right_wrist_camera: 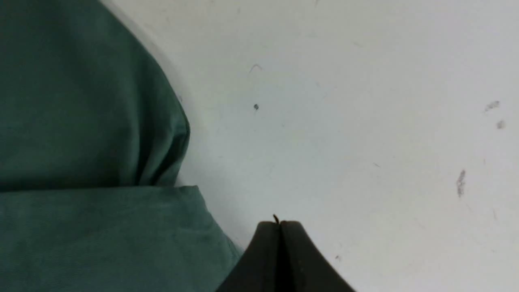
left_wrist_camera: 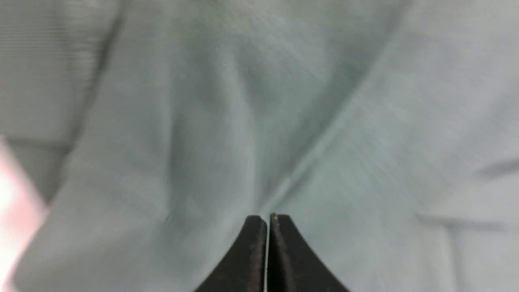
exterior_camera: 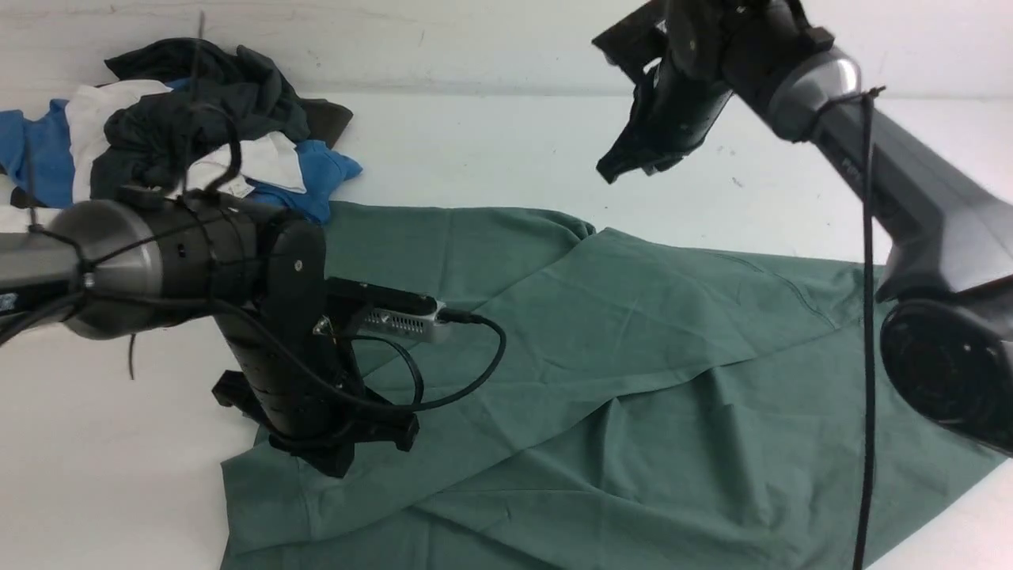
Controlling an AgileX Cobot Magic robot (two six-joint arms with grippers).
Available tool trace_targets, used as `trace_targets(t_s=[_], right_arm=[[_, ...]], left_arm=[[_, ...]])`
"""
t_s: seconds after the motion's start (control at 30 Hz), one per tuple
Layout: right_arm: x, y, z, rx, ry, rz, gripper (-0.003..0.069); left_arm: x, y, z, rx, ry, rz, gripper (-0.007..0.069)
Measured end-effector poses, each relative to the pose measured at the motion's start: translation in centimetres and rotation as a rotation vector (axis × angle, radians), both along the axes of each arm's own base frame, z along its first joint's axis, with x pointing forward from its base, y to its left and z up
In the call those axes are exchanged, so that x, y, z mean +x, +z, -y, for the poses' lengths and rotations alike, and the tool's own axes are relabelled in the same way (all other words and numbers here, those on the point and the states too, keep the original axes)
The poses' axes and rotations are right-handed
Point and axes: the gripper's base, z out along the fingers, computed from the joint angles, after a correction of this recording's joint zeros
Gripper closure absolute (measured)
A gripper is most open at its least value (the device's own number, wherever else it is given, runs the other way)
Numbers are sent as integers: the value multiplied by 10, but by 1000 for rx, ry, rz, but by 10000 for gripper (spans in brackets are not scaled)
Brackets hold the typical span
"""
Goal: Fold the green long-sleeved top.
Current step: Use both arms simultaneously to clamp the lower edge of the clothing fabric
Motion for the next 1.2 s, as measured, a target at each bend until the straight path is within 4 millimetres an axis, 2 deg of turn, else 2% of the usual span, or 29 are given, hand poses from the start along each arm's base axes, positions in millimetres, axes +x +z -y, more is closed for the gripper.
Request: trace_targets(t_s=[0.07, 0.13, 0.23, 0.27, 0.3, 0.33, 0.37, 0.4, 0.43, 0.5, 0.57, 0.67, 0.83, 0.87, 0.9, 0.93, 1.03, 1.2], right_arm=[[-6, 21, 9, 80, -28, 2, 673], [-16, 40, 20, 142, -50, -13, 673], [-37, 56, 37, 175, -74, -66, 673], [-54, 65, 47, 177, -86, -91, 673], [-56, 67, 49, 178, -90, -96, 673], [-77, 75, 60, 174, -104, -120, 673], [-93, 85, 67, 175, -109, -120, 673], [-114, 85, 75, 165, -120, -154, 673], [-117, 86, 76, 164, -119, -157, 673], [-156, 90, 88, 155, -128, -188, 673], [-197, 93, 96, 169, -128, -213, 673], [-239, 79, 102, 201, -129, -282, 673], [-285, 59, 107, 244, -114, -357, 673], [-290, 55, 107, 244, -109, -371, 673], [-290, 55, 107, 246, -109, -371, 673], [-297, 47, 109, 240, -103, -395, 673], [-300, 41, 109, 233, -103, -415, 673], [-300, 38, 108, 244, -102, -421, 673]], left_arm=[[-14, 23, -6, -14, 2, 51, 629], [-31, 35, -14, -15, 15, 78, 629], [-63, 43, -28, -12, 44, 70, 629], [-75, 43, -33, -6, 53, 49, 629], [-80, 42, -35, -4, 54, 46, 629], [-95, 40, -41, 8, 57, 12, 629], [-103, 38, -44, 14, 58, -4, 629], [-113, 35, -48, 22, 60, -26, 629], [-115, 34, -49, 24, 61, -32, 629], [-126, 28, -52, 23, 69, -73, 627], [-131, 24, -51, 9, 81, -108, 615], [-133, 19, -51, 6, 87, -128, 567], [-124, 12, -48, -5, 94, -94, 420], [-121, 9, -47, -2, 95, -96, 382], [-121, 8, -47, 0, 95, -101, 375], [-117, 1, -46, 16, 93, -120, 308], [-112, -11, -44, 36, 105, -157, 223], [-101, -32, -40, 59, 173, -196, 152]])
